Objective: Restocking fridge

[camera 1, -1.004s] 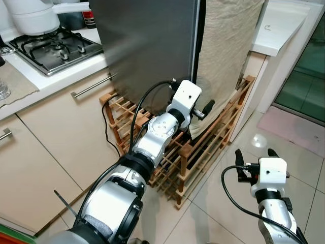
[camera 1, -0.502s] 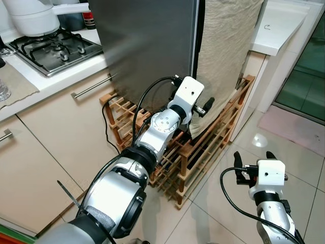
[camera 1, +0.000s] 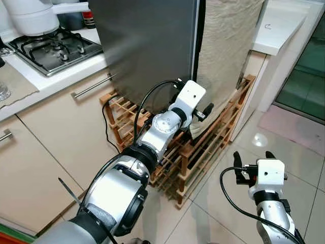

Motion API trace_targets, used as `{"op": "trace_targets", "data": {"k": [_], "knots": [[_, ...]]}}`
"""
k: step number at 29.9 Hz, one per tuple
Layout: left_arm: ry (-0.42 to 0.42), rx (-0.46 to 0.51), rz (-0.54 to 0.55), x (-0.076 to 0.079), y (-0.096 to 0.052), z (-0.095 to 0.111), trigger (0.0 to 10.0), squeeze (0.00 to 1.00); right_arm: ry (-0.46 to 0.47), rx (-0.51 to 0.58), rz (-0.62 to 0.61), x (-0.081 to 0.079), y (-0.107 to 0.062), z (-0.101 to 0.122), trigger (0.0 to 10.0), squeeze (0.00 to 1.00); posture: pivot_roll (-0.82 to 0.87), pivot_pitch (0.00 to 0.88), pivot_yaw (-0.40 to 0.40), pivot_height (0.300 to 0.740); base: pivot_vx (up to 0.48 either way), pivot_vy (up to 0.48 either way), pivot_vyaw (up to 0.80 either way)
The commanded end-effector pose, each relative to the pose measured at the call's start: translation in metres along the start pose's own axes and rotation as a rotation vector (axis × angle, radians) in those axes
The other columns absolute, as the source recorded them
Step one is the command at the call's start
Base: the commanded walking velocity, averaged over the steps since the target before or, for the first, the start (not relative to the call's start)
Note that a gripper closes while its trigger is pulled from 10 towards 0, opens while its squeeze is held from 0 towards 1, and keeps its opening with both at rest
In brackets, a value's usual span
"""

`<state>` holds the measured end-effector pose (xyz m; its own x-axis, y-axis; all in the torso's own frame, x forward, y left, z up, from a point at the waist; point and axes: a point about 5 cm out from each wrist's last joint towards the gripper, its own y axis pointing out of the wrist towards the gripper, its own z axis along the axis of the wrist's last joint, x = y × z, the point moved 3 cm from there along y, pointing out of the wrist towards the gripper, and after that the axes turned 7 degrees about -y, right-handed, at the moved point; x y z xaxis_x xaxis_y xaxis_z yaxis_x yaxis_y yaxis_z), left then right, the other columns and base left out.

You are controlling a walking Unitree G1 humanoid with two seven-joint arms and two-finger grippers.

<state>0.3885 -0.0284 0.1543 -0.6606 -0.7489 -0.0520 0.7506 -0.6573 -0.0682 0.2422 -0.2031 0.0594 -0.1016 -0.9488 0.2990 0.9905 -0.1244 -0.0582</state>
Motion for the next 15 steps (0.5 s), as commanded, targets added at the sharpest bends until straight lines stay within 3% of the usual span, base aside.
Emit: {"op": "trace_targets", "data": {"k": [1,5,10,11,15], "knots": [[-0.083,0.115,-0.19,0.07,0.016,0.026,10.0,0.0,0.001,0.005,0.012,-0.002,0.003,0.003,10.0,0.0,-0.26,0.007,0.089,0.73,0.0,0.0,0.0],[-0.11,0.142,-0.211,0.073,0.016,0.033,10.0,0.0,-0.002,0.004,0.015,-0.001,0.006,0.003,10.0,0.0,-0.26,0.006,0.085,0.73,0.0,0.0,0.0],[-0.222,0.138,-0.234,0.074,0.017,0.035,10.0,0.0,-0.004,0.002,0.018,0.0,0.007,0.002,10.0,0.0,-0.26,0.002,0.079,0.73,0.0,0.0,0.0],[-0.28,0.141,-0.265,0.078,0.018,0.039,10.0,0.0,-0.006,0.003,0.021,0.0,0.008,0.002,10.0,0.0,-0.26,0.001,0.077,0.73,0.0,0.0,0.0],[-0.291,0.142,-0.34,0.092,0.018,0.044,10.0,0.0,-0.009,0.002,0.023,0.001,0.009,0.002,10.0,0.0,-0.26,0.0,0.076,0.73,0.0,0.0,0.0]]}}
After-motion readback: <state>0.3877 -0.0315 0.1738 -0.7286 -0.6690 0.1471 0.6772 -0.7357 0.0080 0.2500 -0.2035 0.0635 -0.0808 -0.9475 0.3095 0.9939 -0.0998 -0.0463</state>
